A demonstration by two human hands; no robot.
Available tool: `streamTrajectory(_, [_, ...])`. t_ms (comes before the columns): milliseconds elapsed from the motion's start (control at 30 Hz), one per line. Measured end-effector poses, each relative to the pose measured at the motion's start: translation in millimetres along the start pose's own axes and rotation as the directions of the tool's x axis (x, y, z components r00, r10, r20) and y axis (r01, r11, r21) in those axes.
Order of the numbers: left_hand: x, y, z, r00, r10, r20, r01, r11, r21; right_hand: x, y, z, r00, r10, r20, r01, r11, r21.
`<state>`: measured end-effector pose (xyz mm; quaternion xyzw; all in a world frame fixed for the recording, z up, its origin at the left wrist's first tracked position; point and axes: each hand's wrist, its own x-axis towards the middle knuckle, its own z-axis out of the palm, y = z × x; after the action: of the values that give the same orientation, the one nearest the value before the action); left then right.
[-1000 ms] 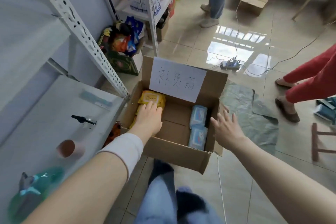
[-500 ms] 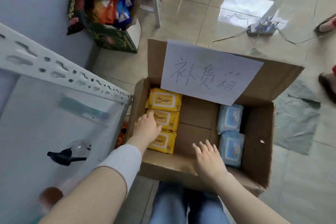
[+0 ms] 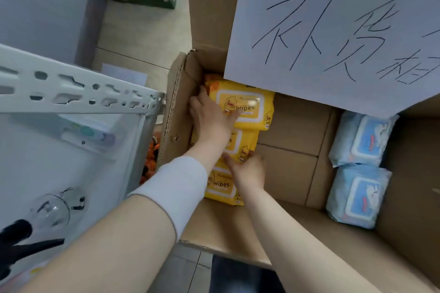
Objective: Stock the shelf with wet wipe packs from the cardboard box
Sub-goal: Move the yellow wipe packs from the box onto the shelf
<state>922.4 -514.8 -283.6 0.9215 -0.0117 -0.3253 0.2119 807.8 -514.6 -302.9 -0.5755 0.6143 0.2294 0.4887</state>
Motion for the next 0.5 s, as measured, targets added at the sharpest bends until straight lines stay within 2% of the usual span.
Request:
streamTrajectory(100, [7, 6, -1, 0.998, -0.016, 0.063, 0.017, 1.0, -0.021, 1, -4, 1, 0.995, 0.008, -0.101, -0.008, 1.0, 0.001])
streamTrajectory(133, [10, 8, -2, 0.996, -0.022, 0.09, 0.026, 0.999, -0.036, 2, -6, 0, 0.996, 0.015, -0.093, -0.012, 0.999, 0.034])
streamTrajectory(233, [20, 12, -8, 0.989, -0.004, 0.148, 0.014, 0.998, -0.065, 5, -11, -2, 0.998, 0.054, 0.044, -0.064, 0.966, 0.249])
streamTrajectory(500, [34, -2, -31, 0.988, 0.069, 0.139, -0.046, 0.986, -0.16, 11, -12, -5, 0.982, 0.095, 0.162, -0.163, 0.863, 0.478])
